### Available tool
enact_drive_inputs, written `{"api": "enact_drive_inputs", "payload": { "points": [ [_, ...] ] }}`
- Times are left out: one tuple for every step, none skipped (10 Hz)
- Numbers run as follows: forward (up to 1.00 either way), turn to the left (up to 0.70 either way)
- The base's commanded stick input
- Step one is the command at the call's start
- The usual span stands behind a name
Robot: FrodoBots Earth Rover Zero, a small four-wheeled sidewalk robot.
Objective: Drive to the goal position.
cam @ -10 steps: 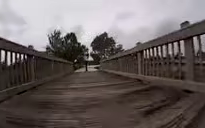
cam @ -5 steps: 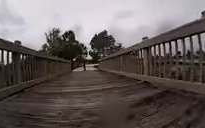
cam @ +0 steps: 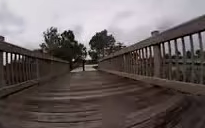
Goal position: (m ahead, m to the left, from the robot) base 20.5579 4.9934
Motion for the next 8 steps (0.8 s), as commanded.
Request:
{"api": "enact_drive_inputs", "payload": {
  "points": [
    [0.85,0.0],
    [0.85,0.0],
    [0.85,0.0],
    [0.85,0.0],
    [0.85,0.0],
    [0.85,0.0],
    [0.85,0.0],
    [0.85,0.0]
  ]
}}
